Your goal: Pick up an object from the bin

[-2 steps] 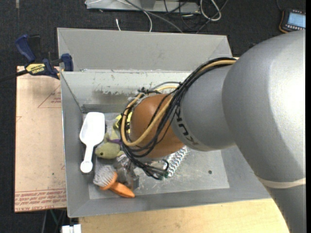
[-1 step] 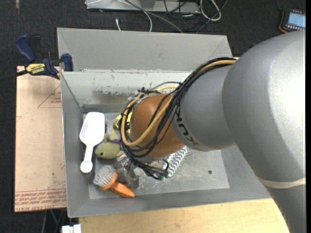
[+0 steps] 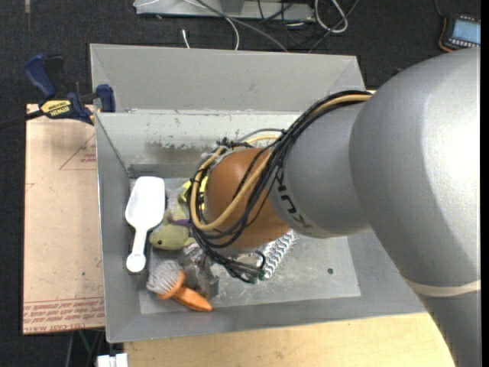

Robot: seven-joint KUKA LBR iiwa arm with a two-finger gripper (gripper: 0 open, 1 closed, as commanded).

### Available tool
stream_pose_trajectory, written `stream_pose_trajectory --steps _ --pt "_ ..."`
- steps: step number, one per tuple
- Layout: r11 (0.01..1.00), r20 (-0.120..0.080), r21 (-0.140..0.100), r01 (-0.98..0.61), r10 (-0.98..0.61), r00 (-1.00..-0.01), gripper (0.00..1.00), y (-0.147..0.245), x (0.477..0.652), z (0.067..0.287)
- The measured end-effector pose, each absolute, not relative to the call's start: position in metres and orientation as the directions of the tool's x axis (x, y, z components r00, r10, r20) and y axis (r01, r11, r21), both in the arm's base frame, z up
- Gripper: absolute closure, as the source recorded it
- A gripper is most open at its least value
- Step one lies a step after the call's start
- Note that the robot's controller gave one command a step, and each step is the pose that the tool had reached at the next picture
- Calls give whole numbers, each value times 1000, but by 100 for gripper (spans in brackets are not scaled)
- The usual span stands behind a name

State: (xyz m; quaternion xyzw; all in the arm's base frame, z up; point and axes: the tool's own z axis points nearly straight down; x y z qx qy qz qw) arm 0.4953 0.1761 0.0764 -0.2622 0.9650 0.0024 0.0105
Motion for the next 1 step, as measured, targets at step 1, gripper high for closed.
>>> stream_pose_trajectory --steps 1 --pt "861 -25 -2 -508 -508 -861 0 168 557 70"
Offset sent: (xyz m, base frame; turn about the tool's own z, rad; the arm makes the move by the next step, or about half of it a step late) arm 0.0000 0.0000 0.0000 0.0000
